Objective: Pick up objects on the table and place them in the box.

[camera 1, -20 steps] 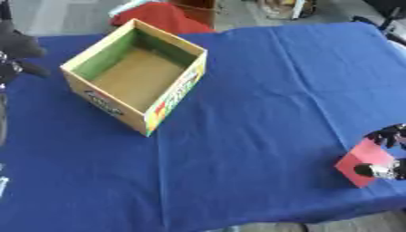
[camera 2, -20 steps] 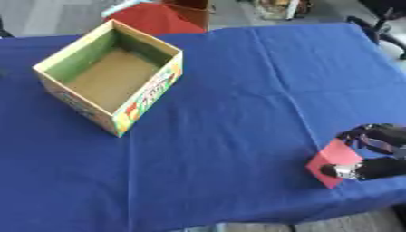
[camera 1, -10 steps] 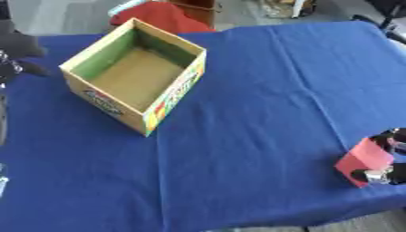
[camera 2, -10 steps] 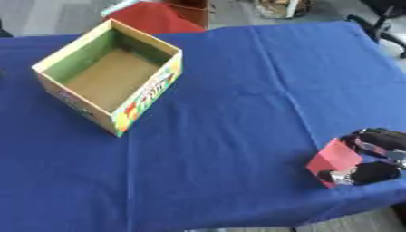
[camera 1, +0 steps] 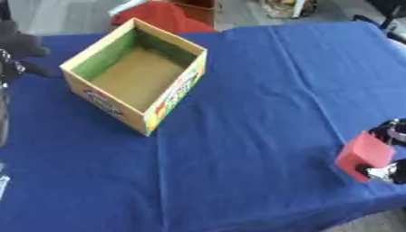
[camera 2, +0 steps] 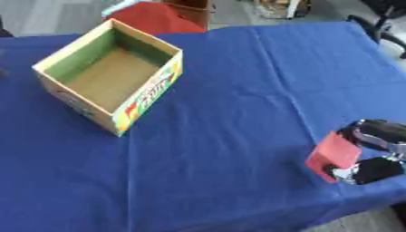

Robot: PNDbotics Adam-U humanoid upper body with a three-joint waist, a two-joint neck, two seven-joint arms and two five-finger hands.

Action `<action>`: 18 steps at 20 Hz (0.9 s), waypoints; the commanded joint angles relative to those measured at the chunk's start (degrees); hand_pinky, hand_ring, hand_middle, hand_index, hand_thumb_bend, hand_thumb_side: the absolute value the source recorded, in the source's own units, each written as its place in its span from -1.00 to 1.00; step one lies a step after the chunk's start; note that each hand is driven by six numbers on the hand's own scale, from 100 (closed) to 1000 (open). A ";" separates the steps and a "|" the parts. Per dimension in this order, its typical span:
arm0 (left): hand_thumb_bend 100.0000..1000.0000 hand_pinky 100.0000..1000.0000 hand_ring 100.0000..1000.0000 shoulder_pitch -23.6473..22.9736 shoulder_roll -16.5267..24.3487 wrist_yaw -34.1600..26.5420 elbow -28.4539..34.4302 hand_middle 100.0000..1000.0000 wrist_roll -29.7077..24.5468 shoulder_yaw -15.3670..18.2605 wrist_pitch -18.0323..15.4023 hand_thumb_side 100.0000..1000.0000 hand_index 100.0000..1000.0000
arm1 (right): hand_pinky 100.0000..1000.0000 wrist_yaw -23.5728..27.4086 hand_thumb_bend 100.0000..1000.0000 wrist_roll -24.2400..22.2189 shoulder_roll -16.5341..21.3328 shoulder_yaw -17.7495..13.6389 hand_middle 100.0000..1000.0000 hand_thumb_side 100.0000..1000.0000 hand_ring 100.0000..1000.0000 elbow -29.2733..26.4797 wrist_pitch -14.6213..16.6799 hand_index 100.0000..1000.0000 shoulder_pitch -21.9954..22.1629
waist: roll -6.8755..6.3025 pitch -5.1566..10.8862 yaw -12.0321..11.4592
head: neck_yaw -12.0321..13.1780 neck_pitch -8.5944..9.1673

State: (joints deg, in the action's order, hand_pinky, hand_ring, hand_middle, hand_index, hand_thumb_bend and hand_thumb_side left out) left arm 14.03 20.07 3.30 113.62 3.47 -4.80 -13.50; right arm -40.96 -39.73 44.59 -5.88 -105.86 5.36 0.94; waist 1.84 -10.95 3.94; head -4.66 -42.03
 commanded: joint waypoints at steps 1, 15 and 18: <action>-1.00 0.05 0.36 0.32 0.83 0.33 0.98 0.31 -0.31 0.15 0.04 0.79 0.72 | 0.26 0.82 -0.97 0.32 3.02 -1.45 -0.01 0.14 0.20 -2.05 -0.70 0.41 -0.92 | 0.10 0.79 0.11 | 0.05 0.04; -1.00 0.05 0.36 0.63 0.56 0.25 0.98 0.32 -1.25 -0.33 0.30 0.79 0.72 | 0.22 5.04 -1.00 -1.23 9.30 0.88 -0.02 0.10 0.13 -4.42 0.39 0.40 -12.52 | 0.57 1.17 -1.08 | -0.70 0.43; -1.00 0.05 0.36 0.84 0.42 0.08 0.98 0.32 -1.53 -0.57 0.34 0.79 0.72 | 0.22 7.37 -1.00 -2.68 10.51 3.13 -0.03 0.11 0.10 -3.36 1.44 0.40 -17.35 | 0.70 1.23 -1.67 | -0.84 0.54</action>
State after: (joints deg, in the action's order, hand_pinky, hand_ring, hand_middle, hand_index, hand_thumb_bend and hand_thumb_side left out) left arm 14.16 20.07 3.39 113.62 2.18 -5.28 -13.08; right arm -34.81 -41.83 52.31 -2.92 -109.09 6.43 -15.55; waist 2.56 -10.59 2.20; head -5.26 -41.97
